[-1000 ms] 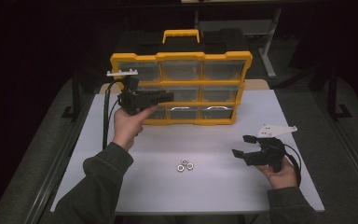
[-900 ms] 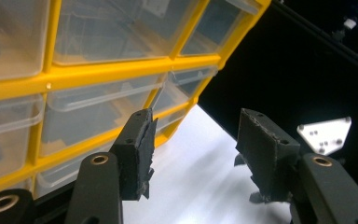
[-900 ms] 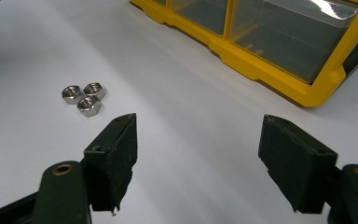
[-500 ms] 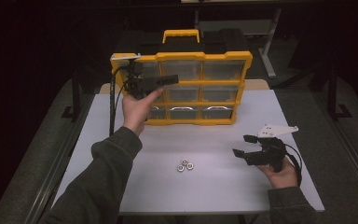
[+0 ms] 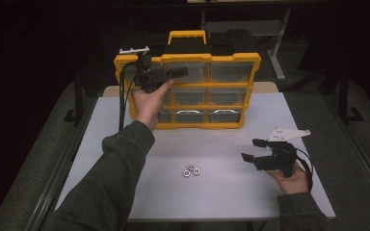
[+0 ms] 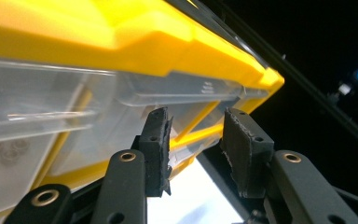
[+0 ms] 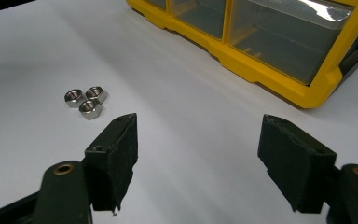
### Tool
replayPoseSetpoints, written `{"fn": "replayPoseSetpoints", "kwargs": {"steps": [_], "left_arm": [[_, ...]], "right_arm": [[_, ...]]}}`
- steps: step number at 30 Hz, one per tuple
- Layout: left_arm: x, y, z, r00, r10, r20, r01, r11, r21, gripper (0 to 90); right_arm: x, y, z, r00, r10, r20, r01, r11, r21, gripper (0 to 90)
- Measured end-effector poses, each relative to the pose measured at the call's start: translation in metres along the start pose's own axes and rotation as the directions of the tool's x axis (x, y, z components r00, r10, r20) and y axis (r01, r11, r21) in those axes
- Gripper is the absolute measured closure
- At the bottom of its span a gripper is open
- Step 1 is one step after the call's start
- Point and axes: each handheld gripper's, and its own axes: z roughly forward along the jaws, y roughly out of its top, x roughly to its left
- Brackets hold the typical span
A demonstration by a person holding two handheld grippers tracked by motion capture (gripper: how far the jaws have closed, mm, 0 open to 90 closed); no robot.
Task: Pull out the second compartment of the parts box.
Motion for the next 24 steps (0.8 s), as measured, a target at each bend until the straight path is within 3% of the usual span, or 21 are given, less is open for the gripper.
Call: {"fn": "replayPoseSetpoints", "kwargs": {"steps": [15, 24], "left_arm": [[0.0007, -0.0006, 0.005, 0.9992, -0.037, 0.017, 0.038, 0.9983, -0.044, 74.0], [0.0001, -0.0026, 0.0071, 0.9967, -0.077, 0.028, 0.078, 0.9949, -0.064, 74.6]], "right_arm": [[-0.0003, -0.0001, -0.0006, 0.9999, -0.005, -0.01, 0.005, 1.0, -0.006, 28.2], [0.0015, 0.0002, 0.0014, 0.9999, -0.011, -0.012, 0.011, 1.0, 0.003, 29.0]]}}
